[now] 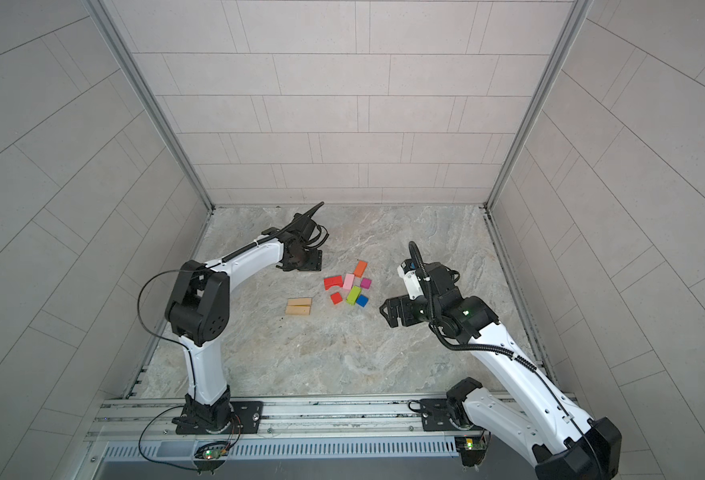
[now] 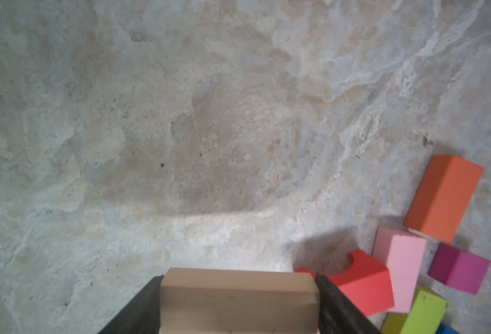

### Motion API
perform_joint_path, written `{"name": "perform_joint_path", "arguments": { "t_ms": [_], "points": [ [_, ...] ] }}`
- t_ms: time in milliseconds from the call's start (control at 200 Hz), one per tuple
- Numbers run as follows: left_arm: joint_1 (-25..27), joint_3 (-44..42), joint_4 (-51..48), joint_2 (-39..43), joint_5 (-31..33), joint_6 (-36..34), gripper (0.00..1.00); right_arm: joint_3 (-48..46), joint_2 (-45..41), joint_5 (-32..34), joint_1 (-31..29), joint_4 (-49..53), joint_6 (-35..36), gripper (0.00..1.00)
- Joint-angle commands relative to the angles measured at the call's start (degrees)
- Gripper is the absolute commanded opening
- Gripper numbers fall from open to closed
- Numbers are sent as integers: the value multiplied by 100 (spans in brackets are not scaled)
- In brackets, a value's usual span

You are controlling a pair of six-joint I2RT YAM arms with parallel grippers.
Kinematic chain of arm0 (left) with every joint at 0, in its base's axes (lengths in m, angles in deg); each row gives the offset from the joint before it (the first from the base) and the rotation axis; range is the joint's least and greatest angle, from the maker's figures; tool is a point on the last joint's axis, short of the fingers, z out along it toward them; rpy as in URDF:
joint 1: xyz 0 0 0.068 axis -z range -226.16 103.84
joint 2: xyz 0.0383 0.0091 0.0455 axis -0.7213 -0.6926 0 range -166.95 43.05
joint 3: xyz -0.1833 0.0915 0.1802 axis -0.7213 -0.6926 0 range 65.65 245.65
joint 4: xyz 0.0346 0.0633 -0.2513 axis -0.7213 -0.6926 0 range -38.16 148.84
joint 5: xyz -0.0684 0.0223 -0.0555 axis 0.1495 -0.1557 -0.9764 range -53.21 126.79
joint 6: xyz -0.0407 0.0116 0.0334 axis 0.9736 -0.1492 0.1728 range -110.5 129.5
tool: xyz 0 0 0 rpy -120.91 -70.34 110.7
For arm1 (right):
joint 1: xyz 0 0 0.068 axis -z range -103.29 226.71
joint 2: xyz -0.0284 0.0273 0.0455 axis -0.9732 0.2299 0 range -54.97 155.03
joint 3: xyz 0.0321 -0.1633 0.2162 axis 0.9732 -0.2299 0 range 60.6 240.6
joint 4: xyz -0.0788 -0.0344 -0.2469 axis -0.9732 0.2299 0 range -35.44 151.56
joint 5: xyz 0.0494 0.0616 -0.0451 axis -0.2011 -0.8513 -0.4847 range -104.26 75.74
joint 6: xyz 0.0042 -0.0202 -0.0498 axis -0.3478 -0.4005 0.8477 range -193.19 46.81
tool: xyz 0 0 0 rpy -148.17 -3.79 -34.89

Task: Build the wood block tower
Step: 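Lift the third wooden bar and carry it above the two-bar stack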

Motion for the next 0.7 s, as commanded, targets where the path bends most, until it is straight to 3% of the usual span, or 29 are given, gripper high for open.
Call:
{"name": "perform_joint_path", "arguments": {
  "t_ms": [0,330,691],
  "points": [
    [66,-436,-58,594,61,134,70,-61,14,-34,7,-78,-18,99],
    [263,-2163,-68,2293,131,493,70,-73,211,-129,8,-351,-82,99],
    [833,-3382,68,3044,376,882,71,-18,377,-267,3,-520,-195,99]
  ]
}}
